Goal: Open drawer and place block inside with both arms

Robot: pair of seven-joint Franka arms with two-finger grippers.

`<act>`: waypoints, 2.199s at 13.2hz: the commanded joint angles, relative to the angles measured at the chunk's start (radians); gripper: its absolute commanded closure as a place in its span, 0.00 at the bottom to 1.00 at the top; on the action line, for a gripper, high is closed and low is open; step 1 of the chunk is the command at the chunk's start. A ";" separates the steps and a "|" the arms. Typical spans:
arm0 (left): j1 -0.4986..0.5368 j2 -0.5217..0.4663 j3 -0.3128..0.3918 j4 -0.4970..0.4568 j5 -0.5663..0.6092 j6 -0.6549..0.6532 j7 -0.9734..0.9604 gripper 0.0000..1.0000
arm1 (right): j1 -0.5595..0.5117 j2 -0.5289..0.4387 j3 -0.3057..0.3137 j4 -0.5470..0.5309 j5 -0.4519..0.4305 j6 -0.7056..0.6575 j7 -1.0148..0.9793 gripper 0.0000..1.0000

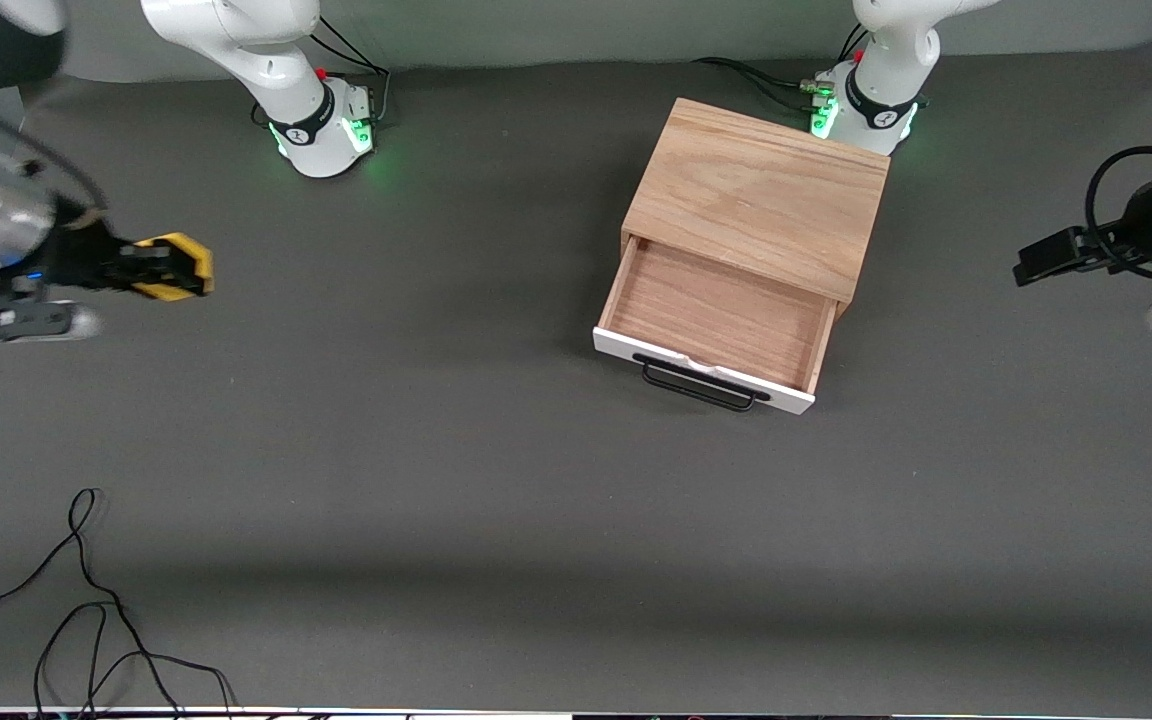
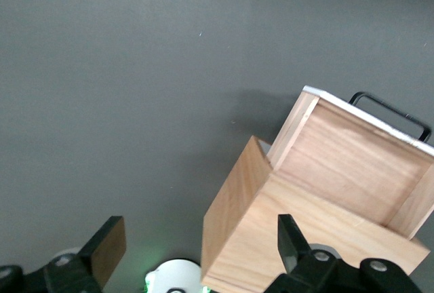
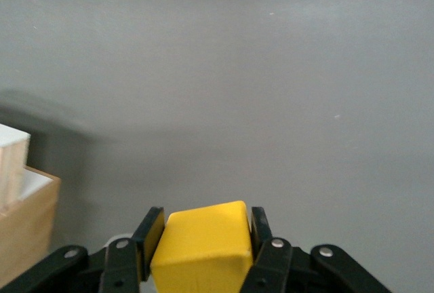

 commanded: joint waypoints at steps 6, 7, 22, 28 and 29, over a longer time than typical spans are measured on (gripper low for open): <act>-0.282 -0.164 0.328 -0.250 -0.019 0.179 0.169 0.00 | -0.004 0.036 0.333 -0.053 -0.018 0.208 0.650 1.00; -0.302 -0.153 0.335 -0.228 -0.019 0.195 0.170 0.00 | 0.001 0.059 0.377 -0.053 -0.024 0.243 0.739 1.00; -0.455 -0.110 0.431 -0.156 -0.003 0.190 0.185 0.00 | 0.434 0.537 0.395 0.175 -0.326 0.417 1.240 1.00; -0.458 -0.108 0.454 -0.157 -0.003 0.210 0.221 0.00 | 0.583 0.672 0.257 0.341 -0.346 0.437 1.227 1.00; -0.458 -0.108 0.454 -0.159 -0.003 0.212 0.221 0.00 | 0.591 0.680 0.249 0.344 -0.347 0.452 1.225 1.00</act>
